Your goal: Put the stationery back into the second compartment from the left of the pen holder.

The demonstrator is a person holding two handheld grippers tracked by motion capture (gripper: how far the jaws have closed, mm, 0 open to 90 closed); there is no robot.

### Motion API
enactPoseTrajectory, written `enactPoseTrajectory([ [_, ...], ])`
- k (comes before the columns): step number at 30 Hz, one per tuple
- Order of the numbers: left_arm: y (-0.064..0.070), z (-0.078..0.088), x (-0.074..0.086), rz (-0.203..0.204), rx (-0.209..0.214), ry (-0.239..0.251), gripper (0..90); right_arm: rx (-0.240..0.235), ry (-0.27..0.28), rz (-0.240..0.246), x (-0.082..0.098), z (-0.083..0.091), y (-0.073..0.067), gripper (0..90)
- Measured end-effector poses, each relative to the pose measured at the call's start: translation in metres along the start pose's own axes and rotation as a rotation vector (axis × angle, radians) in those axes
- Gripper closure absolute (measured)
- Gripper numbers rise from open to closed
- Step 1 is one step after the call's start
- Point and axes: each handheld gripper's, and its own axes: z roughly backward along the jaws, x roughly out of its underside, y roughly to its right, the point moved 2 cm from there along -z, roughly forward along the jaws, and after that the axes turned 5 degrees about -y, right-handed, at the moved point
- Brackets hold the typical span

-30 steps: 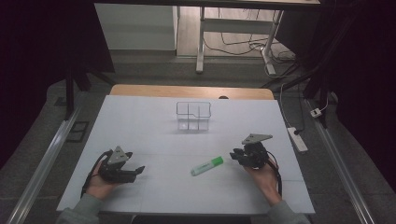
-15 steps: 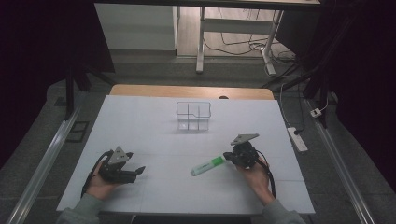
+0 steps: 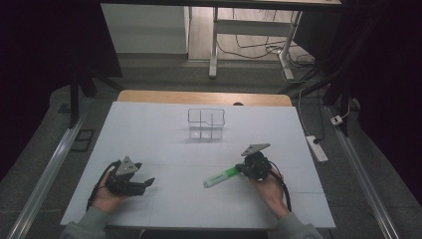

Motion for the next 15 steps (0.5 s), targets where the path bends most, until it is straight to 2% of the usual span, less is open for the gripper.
enactPoseTrajectory([
  [15,0.0,0.0,0.0002,-0.004,-0.002,-0.002,25.3,-0.04,0.005,0.024,-0.0036,-0.0033,-0.01,90.0],
])
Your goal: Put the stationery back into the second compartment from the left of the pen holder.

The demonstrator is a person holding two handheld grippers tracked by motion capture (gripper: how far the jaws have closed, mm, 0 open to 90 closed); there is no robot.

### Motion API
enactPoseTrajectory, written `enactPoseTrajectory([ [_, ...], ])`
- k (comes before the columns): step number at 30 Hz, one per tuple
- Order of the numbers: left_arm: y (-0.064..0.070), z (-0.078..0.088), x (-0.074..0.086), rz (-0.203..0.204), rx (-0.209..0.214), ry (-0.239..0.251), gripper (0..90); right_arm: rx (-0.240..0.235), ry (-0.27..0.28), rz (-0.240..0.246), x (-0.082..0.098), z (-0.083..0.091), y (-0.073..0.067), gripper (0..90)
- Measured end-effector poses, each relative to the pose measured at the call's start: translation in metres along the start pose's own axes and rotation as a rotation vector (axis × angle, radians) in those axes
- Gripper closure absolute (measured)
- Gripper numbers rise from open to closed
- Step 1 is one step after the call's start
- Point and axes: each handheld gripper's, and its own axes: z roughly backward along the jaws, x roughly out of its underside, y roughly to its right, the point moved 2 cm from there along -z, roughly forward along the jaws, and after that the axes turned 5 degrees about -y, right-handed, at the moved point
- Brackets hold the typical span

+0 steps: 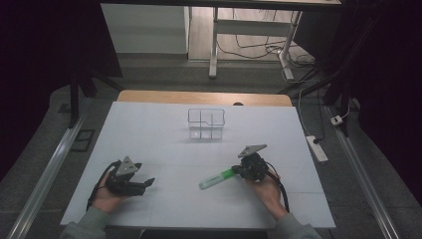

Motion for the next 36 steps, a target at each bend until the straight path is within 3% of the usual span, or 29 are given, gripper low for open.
enactPoseTrajectory([
  [22,0.0,0.0,0.0,-0.004,-0.001,-0.005,25.4,-0.052,0.001,0.052,-0.013,-0.013,-0.026,90.0],
  [25,0.0,-0.001,0.0,-0.004,-0.001,-0.005,25.4,-0.087,0.007,0.045,-0.016,-0.017,-0.031,90.0],
  [36,0.0,0.0,0.0,-0.004,-0.001,-0.005,25.4,-0.105,-0.002,0.1,-0.026,-0.027,-0.05,90.0],
])
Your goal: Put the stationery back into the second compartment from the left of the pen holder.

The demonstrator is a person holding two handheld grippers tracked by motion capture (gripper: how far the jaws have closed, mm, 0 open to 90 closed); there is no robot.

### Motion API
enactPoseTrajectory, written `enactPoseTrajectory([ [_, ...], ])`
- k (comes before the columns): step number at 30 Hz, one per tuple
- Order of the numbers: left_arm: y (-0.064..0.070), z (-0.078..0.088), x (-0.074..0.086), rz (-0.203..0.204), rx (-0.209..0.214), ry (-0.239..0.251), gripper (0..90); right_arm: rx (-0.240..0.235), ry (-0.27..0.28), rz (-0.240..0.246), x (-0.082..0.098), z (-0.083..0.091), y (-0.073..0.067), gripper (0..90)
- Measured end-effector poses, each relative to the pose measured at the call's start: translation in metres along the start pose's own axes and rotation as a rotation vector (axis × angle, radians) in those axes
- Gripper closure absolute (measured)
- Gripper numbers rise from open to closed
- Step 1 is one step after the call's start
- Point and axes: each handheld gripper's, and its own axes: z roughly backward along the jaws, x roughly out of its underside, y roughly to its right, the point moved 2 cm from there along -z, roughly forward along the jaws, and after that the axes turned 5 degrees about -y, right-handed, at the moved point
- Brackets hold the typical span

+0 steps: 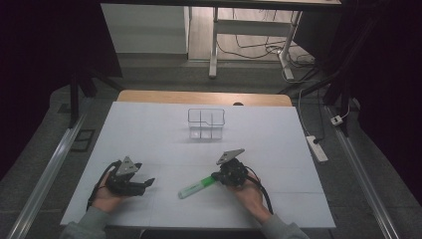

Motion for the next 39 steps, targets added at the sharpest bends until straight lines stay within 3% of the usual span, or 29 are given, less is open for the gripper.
enactPoseTrajectory([
  [13,0.0,0.0,0.0,0.001,0.0,0.0,25.5,-0.035,-0.003,0.042,-0.011,-0.01,-0.018,90.0],
  [25,-0.002,0.0,0.001,0.003,-0.002,-0.001,25.4,-0.031,-0.003,0.048,-0.014,-0.011,-0.02,90.0],
  [32,-0.002,0.001,0.001,0.005,-0.001,0.001,25.4,0.01,0.015,0.021,-0.008,0.001,-0.01,90.0],
  [39,-0.002,0.001,0.001,0.003,0.0,0.002,25.4,0.049,0.035,-0.03,0.013,0.02,0.007,90.0],
])
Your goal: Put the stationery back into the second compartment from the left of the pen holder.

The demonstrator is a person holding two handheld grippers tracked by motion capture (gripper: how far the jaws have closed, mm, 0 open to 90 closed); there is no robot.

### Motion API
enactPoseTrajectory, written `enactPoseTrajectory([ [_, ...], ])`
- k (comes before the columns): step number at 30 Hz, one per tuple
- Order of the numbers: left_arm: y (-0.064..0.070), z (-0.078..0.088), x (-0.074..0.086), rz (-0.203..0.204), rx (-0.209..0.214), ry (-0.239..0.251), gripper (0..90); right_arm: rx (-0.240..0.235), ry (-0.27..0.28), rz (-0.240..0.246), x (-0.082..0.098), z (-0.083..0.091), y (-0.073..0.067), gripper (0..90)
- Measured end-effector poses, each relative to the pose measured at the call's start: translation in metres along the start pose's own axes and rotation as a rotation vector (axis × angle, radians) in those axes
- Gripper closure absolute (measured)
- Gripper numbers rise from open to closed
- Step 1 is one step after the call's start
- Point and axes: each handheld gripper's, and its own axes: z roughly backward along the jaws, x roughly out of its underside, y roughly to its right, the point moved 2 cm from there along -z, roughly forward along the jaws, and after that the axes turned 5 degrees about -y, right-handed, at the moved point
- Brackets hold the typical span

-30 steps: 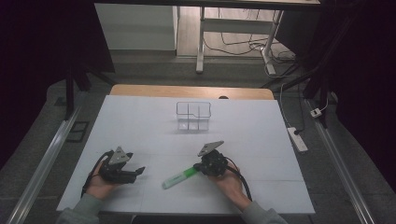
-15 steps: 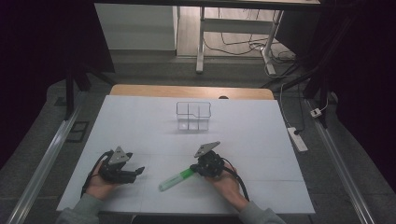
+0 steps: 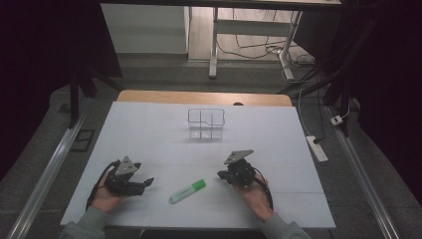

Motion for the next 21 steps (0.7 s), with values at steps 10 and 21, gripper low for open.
enactPoseTrajectory([
  [10,0.0,-0.001,-0.001,-0.003,0.003,0.001,25.1,0.071,0.018,-0.066,0.033,0.032,0.026,90.0],
  [21,0.0,-0.003,-0.001,-0.008,0.01,-0.004,25.0,0.107,0.053,-0.091,0.059,0.052,0.036,70.7],
])
